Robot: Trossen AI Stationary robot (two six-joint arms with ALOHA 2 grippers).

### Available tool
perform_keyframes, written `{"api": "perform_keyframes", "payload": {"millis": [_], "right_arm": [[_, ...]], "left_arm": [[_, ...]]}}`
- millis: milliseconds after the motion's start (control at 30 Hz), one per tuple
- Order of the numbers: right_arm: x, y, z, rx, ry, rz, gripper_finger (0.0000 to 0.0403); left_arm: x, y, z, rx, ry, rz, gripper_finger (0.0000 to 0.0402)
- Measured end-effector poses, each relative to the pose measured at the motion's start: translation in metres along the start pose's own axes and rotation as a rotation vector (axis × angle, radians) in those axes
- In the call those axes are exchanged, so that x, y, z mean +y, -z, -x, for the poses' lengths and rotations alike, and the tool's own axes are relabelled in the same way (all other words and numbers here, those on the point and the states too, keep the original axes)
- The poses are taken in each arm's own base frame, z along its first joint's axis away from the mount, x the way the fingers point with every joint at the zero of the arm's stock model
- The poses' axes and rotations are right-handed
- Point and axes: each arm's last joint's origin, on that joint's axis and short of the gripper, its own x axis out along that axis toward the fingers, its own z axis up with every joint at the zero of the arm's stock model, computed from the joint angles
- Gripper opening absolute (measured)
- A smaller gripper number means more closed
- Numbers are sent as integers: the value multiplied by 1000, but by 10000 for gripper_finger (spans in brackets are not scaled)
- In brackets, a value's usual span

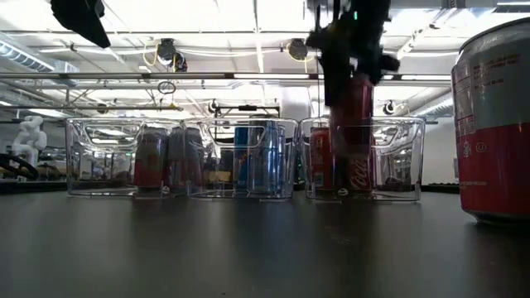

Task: Sort soda cans
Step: Put the red soda can into the right transparent bin

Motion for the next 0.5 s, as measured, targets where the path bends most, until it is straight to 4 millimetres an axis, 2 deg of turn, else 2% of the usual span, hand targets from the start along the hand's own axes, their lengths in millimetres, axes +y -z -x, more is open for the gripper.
{"api": "perform_keyframes", "payload": {"millis": [200,500], "right_arm": [[-19,-4,-21,-37,-110,-43,286],[-18,-12,-56,35,-108,44,298]], "left_arm": [[0,0,0,0,0,1,336],[0,0,0,-3,2,8,336]]}}
